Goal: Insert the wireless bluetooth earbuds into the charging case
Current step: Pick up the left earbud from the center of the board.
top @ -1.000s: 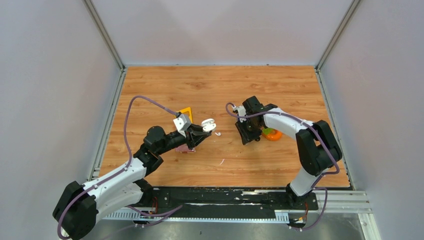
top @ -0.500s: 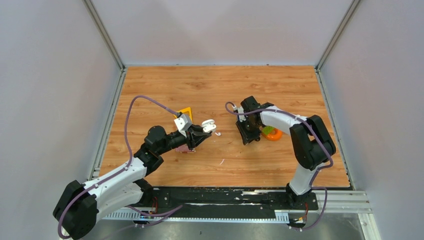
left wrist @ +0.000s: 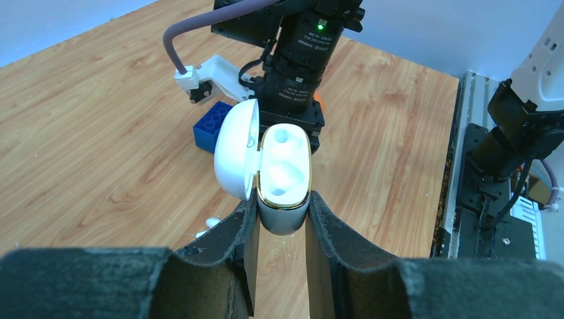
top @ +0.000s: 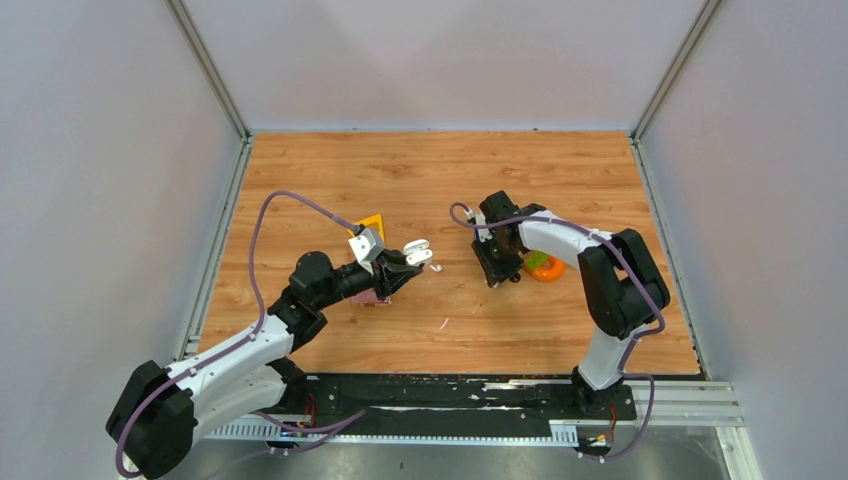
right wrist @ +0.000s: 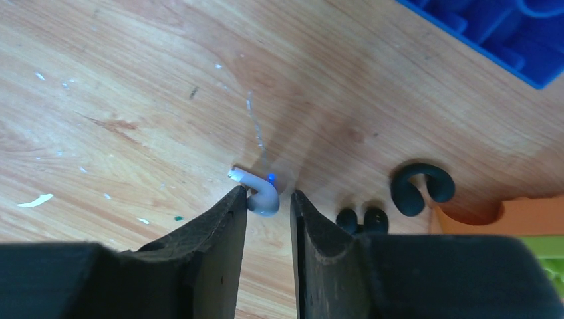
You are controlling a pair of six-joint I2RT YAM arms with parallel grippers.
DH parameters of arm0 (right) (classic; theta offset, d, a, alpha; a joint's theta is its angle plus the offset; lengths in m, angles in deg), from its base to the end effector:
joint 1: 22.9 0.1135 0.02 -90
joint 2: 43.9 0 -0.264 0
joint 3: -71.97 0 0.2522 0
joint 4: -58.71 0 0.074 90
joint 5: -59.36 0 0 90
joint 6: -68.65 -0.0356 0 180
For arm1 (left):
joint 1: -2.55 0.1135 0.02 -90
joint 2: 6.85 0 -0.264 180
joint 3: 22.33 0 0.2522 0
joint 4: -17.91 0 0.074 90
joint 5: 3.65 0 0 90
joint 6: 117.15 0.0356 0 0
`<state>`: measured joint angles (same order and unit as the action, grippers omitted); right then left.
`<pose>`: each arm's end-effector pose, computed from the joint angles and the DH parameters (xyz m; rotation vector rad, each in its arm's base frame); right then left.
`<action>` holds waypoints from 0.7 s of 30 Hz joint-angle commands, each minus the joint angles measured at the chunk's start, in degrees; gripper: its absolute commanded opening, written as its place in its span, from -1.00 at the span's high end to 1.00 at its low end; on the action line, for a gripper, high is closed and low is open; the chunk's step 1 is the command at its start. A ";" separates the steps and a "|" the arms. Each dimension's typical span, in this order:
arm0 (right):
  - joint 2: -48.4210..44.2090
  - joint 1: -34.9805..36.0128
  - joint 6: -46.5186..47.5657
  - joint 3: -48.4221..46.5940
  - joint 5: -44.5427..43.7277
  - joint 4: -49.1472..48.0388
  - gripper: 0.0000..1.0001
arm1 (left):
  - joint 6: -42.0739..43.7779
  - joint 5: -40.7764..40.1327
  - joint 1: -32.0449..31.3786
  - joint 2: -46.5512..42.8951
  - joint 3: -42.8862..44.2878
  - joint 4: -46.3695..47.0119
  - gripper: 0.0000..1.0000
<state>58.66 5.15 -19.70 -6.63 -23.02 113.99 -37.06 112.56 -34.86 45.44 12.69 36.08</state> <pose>0.2875 0.1585 0.1614 -0.7814 2.8741 0.2572 0.1535 -0.1372 0.2491 0.7490 1.4665 -0.9950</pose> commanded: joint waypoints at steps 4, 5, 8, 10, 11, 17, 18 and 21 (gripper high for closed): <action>-2.15 -0.31 1.72 2.52 -7.17 -1.62 0.38 | 0.88 0.64 0.18 -0.43 1.60 1.66 1.00; -2.15 -0.28 1.88 2.60 -7.01 -1.74 0.38 | 0.88 0.68 0.20 -0.44 1.57 1.65 1.00; -2.03 -0.27 2.31 2.68 -6.43 -2.03 0.39 | 0.86 0.67 0.23 -0.36 1.64 1.70 1.00; -1.57 -0.30 3.17 2.70 -4.68 -2.14 0.41 | 0.86 0.72 0.18 -0.50 1.60 1.68 1.00; -1.19 -0.28 3.33 2.77 -4.13 -2.20 0.42 | 0.86 0.70 0.18 -0.47 1.60 1.68 1.00; 0.47 -0.25 4.90 2.79 -2.19 -2.41 0.48 | 0.90 0.74 0.22 -0.67 1.60 1.50 1.00; 0.66 -0.29 5.08 2.69 -2.16 -2.43 0.49 | 0.88 0.76 0.23 -0.62 1.60 1.48 1.00; 0.90 -0.26 5.67 2.60 -1.66 -2.33 0.52 | 0.88 0.86 0.21 -0.64 1.63 1.50 1.00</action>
<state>57.54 5.09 -15.63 -5.14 -25.97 113.31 -37.04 112.82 -34.86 45.44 12.69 36.05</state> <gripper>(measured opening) 0.250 0.338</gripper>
